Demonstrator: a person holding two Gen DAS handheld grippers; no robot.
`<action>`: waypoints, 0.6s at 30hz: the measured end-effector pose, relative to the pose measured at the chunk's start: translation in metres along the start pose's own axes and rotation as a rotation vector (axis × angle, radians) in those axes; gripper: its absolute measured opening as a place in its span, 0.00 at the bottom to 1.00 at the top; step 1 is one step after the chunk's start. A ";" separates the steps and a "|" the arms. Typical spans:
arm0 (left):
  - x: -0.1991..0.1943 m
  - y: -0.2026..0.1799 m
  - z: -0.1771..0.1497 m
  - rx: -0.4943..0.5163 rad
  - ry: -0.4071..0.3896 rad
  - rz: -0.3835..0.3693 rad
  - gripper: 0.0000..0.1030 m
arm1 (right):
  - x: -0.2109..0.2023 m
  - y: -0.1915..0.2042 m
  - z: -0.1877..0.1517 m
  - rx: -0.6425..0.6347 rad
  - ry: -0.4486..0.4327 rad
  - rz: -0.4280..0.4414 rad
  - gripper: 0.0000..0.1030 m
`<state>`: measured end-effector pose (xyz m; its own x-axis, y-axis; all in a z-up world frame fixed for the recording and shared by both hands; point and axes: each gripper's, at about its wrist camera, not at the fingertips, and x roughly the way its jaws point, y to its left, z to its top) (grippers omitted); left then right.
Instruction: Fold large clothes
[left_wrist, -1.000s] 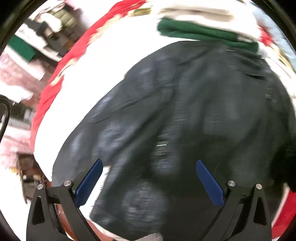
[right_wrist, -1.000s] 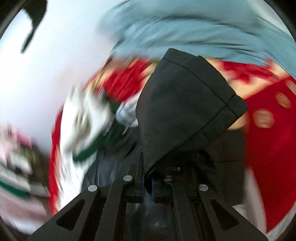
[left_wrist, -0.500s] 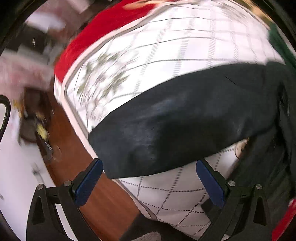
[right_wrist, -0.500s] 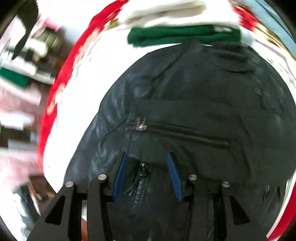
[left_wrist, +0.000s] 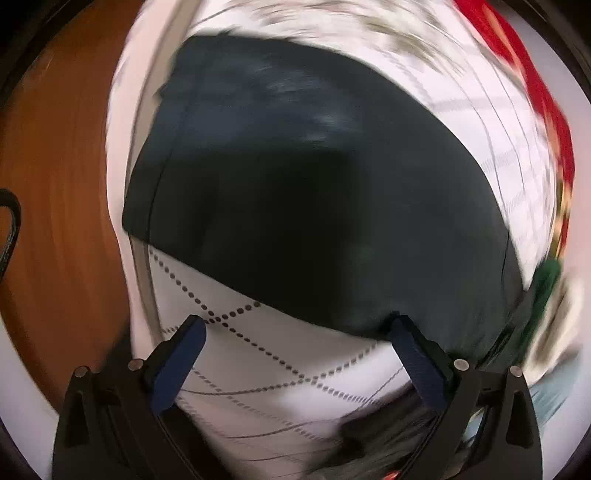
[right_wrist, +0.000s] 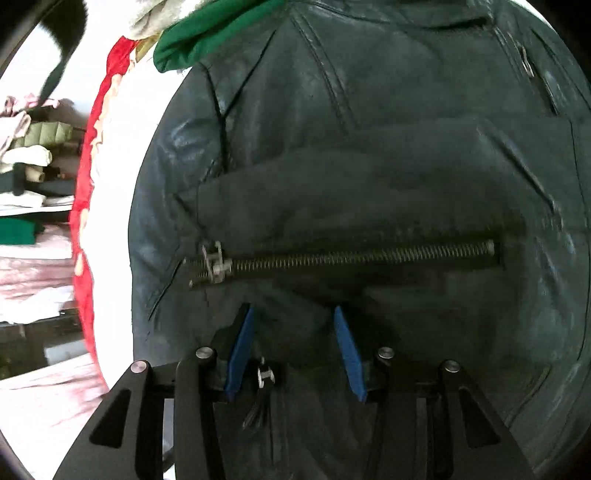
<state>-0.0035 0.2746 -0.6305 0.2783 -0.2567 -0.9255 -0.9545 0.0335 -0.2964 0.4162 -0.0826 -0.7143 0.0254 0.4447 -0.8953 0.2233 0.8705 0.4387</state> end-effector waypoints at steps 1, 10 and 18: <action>0.000 0.005 0.003 -0.031 -0.021 -0.016 0.87 | -0.006 -0.006 -0.004 0.004 0.010 0.005 0.46; -0.056 -0.023 0.053 0.026 -0.382 -0.063 0.07 | -0.024 -0.021 -0.013 -0.018 0.030 0.001 0.46; -0.038 -0.057 0.055 0.084 -0.399 -0.262 0.29 | -0.026 -0.005 -0.018 -0.083 0.027 -0.048 0.46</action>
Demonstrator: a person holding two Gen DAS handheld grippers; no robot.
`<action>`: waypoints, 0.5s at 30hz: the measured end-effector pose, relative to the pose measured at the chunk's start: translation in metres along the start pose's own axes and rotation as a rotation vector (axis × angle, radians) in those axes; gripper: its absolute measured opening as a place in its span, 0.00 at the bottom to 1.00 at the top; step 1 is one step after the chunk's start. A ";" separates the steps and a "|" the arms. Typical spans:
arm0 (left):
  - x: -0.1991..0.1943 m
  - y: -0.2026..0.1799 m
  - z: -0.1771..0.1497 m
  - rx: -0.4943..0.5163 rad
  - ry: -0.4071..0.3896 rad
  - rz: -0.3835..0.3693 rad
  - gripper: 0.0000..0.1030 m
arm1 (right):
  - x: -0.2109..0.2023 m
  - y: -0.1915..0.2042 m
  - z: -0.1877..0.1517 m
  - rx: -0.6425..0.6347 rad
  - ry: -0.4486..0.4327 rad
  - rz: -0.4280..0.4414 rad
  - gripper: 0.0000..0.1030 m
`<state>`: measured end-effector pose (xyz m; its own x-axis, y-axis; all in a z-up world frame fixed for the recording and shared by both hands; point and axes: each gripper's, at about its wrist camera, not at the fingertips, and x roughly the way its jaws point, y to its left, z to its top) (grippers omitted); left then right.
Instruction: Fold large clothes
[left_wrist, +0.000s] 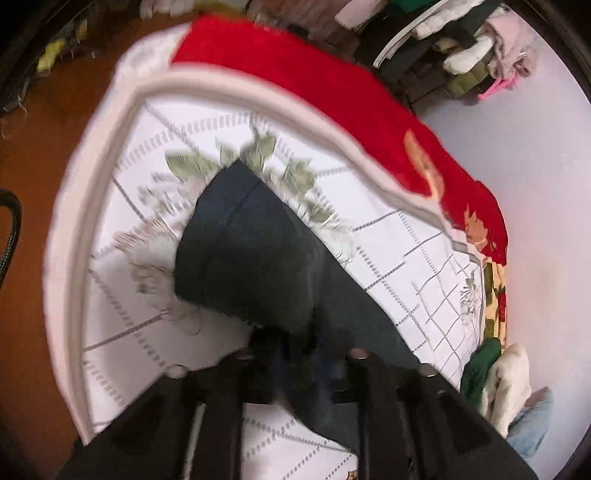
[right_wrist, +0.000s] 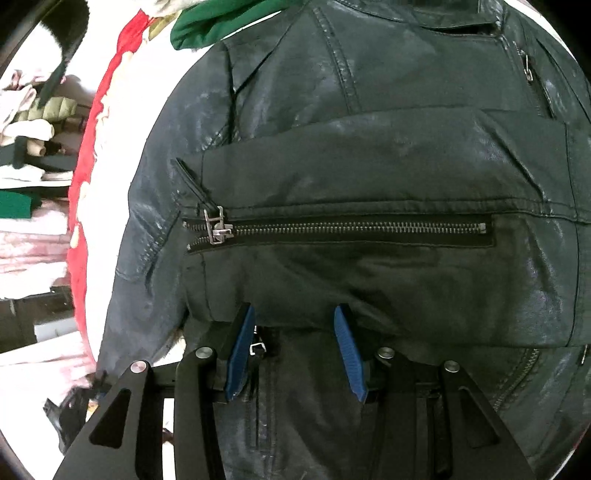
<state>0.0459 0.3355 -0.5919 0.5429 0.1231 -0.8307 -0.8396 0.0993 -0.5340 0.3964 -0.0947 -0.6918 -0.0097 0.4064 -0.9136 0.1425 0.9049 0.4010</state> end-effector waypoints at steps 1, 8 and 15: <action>0.009 0.006 0.000 -0.024 0.024 -0.021 0.33 | 0.001 0.000 0.000 0.001 0.004 -0.005 0.46; 0.021 -0.023 -0.002 0.044 -0.069 0.022 0.11 | -0.003 -0.005 0.004 0.018 0.006 0.011 0.46; -0.012 -0.102 0.007 0.335 -0.190 0.088 0.03 | -0.023 0.002 0.017 0.029 -0.129 -0.012 0.45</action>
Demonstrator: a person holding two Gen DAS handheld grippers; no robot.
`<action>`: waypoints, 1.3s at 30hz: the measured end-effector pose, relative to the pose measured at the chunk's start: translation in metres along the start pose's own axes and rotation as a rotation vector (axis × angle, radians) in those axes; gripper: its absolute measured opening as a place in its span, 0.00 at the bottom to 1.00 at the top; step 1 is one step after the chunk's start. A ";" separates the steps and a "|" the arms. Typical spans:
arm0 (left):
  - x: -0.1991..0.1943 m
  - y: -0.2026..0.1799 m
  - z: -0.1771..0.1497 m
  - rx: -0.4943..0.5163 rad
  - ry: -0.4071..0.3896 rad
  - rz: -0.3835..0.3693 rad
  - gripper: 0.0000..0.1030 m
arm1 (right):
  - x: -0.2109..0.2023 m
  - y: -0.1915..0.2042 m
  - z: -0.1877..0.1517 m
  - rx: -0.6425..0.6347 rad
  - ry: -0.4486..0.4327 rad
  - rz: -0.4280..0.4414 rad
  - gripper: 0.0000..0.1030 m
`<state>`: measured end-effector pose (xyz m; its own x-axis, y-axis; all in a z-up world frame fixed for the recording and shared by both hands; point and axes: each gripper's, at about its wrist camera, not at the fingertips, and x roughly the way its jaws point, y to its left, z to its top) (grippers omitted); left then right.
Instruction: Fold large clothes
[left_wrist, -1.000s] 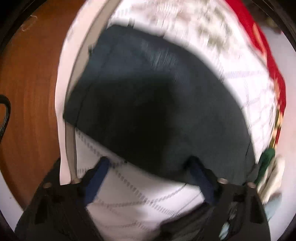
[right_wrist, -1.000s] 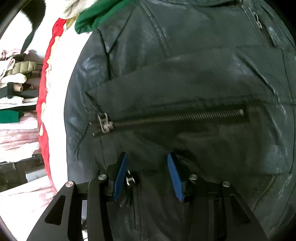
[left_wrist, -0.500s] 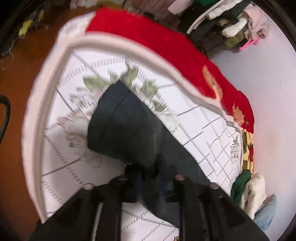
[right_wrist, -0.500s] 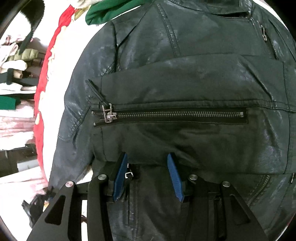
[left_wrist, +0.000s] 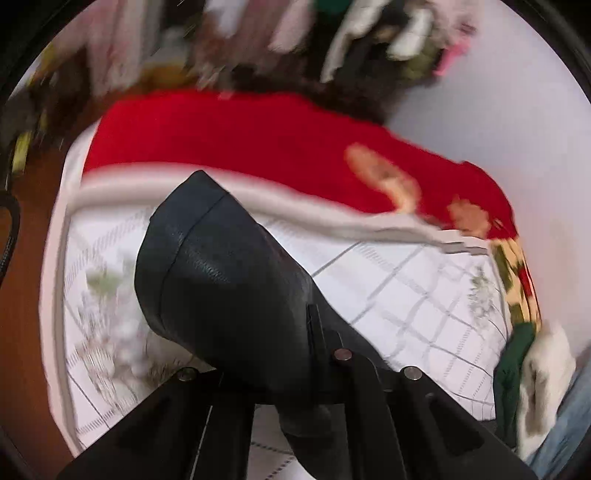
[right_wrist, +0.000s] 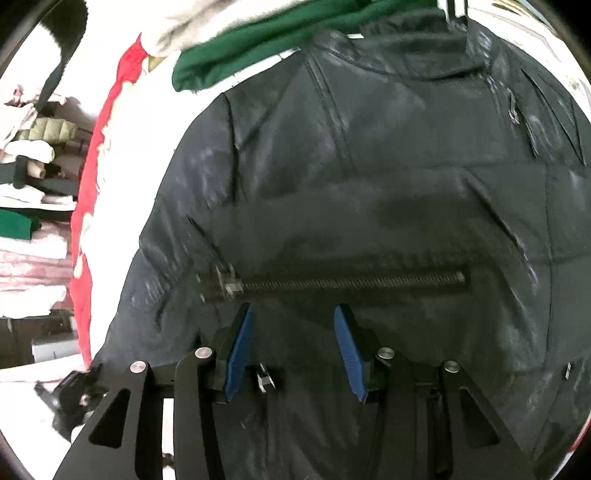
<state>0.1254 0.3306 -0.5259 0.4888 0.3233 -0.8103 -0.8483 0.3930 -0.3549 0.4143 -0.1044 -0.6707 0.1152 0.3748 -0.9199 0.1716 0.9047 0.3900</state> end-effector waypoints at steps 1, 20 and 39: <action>-0.009 -0.013 0.004 0.042 -0.023 -0.006 0.03 | 0.008 0.002 0.002 0.000 0.007 -0.005 0.39; -0.125 -0.365 -0.277 1.010 0.221 -0.527 0.04 | -0.141 -0.219 -0.023 0.309 -0.063 0.020 0.51; -0.107 -0.336 -0.330 1.117 0.313 -0.283 0.87 | -0.193 -0.338 -0.060 0.478 -0.162 0.039 0.58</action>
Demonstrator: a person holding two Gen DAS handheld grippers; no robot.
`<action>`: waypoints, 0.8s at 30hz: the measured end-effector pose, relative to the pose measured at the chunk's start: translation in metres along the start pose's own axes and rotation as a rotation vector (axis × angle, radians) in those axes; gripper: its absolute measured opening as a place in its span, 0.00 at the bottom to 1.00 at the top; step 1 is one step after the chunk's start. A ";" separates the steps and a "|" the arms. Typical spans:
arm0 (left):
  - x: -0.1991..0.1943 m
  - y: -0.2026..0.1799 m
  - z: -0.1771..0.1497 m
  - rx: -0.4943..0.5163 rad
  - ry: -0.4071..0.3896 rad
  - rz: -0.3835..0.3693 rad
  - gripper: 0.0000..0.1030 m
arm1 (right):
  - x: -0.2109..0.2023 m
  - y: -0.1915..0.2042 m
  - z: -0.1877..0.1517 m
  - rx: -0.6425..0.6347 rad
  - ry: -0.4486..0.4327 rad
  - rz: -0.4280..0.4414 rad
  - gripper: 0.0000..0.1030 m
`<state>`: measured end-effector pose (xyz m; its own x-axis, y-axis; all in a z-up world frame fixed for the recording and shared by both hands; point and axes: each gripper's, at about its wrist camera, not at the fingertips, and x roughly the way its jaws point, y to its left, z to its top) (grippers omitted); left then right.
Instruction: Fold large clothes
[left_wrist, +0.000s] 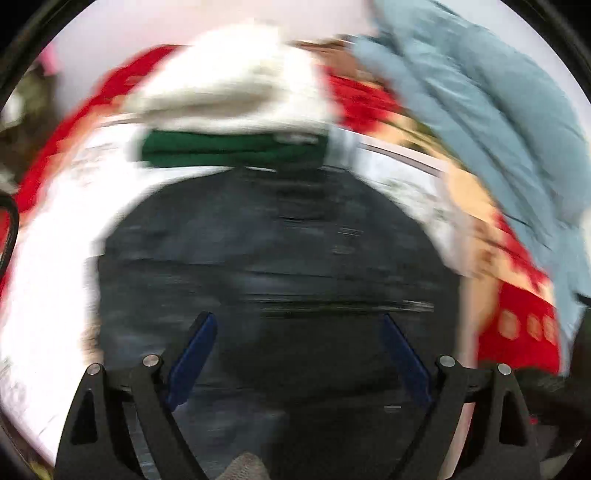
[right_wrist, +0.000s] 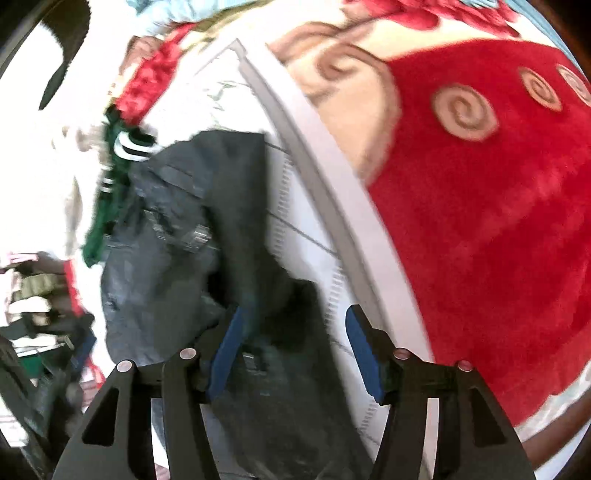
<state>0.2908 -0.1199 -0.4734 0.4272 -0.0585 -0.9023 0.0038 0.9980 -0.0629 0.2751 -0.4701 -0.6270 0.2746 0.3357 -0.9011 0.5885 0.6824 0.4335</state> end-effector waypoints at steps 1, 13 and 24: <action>-0.002 0.017 -0.001 -0.019 -0.004 0.052 0.87 | -0.001 0.008 0.004 -0.012 0.001 0.031 0.58; 0.112 0.152 -0.016 -0.167 0.194 0.362 1.00 | 0.121 0.121 0.002 -0.518 0.126 -0.328 0.22; 0.026 0.157 -0.085 -0.166 0.239 0.237 1.00 | 0.033 0.072 -0.021 -0.370 0.140 -0.254 0.60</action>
<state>0.2258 0.0333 -0.5434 0.1750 0.1504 -0.9730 -0.2245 0.9683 0.1092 0.3105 -0.3962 -0.6251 0.0365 0.1952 -0.9801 0.3064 0.9313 0.1969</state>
